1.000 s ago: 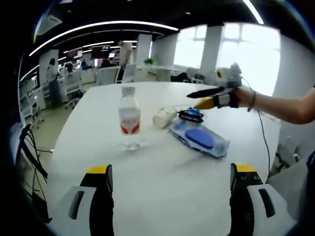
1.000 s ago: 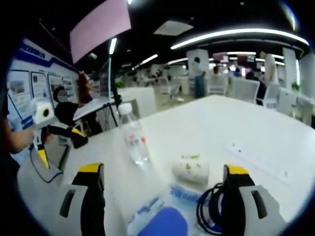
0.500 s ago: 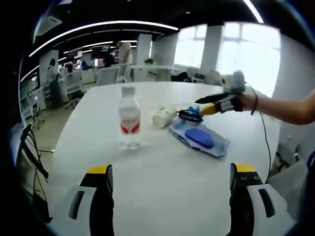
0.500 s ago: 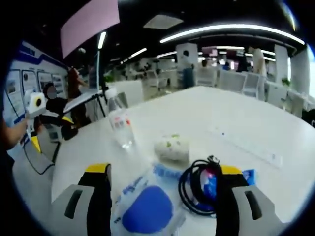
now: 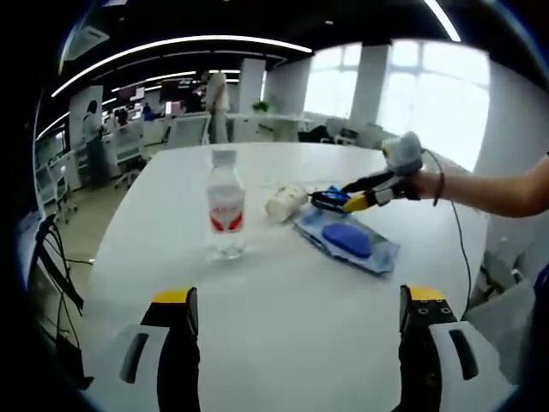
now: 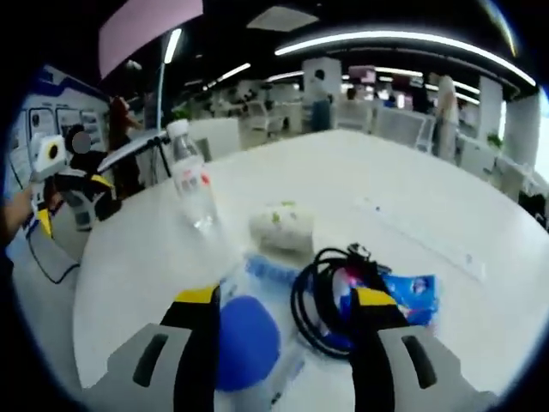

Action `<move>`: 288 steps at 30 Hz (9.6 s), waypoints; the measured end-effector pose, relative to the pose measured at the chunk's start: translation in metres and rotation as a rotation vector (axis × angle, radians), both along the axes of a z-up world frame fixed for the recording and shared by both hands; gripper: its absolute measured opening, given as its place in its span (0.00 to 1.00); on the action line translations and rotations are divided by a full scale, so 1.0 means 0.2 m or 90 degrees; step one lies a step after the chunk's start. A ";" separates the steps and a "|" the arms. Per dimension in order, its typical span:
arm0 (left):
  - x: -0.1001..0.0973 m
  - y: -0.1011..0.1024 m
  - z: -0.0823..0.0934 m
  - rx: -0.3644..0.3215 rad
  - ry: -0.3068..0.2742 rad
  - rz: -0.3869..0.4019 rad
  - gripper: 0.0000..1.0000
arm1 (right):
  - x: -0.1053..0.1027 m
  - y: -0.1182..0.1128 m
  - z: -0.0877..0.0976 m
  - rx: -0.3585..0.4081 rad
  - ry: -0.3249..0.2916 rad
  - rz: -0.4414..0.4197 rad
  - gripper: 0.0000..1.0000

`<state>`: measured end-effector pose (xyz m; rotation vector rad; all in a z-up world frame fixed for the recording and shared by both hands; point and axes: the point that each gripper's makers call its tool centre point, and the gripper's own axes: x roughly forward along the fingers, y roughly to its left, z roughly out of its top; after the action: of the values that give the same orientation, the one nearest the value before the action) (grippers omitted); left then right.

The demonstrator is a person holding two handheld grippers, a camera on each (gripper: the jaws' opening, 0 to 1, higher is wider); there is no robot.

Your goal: Arrange the tabletop items into an orderly group along one side of the table until the central work area is clear of visible clutter.

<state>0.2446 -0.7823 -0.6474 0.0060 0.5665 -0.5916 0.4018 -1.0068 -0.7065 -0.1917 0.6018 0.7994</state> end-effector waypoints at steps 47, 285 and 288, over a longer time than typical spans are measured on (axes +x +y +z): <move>0.00 0.05 -0.02 -0.019 0.016 0.017 0.92 | 0.08 -0.04 -0.15 -0.184 -0.036 0.066 0.07; 0.16 -0.40 0.15 -0.077 0.001 -0.051 0.96 | -0.51 -0.51 0.19 -0.002 -0.025 -0.099 0.97; 0.19 -0.43 0.14 -0.080 0.004 -0.051 0.95 | -0.47 -0.52 0.18 0.001 -0.026 -0.102 0.96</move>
<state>0.2826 -0.8687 -0.6196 -0.0925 0.5356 -0.7055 0.3077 -1.1102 -0.6697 -0.1564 0.5702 0.6395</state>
